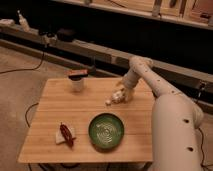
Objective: Place the bottle in the ceramic bowl
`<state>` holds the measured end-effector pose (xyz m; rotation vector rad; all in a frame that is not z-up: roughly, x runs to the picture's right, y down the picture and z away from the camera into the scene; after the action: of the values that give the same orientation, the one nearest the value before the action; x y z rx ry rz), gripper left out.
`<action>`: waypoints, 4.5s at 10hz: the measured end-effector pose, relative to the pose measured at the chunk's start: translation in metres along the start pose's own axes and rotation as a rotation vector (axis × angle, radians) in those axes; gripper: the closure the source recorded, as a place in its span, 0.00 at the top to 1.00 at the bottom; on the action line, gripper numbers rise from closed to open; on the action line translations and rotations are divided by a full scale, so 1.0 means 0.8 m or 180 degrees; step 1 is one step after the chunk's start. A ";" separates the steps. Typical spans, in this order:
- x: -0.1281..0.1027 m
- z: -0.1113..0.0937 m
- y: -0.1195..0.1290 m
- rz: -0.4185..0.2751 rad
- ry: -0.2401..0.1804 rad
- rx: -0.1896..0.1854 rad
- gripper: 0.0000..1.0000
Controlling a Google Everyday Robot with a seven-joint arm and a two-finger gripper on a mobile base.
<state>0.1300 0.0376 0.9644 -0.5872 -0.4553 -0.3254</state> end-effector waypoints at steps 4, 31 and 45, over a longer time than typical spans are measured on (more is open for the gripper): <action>0.006 0.027 -0.001 -0.0026 0.0028 -0.0106 0.55; -0.254 -0.111 0.070 -0.1716 -0.0174 -0.0384 0.00; -0.309 0.020 0.182 -0.1045 0.0103 -0.1256 0.74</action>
<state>-0.0250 0.2022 0.7868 -0.8912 -0.4593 -0.7478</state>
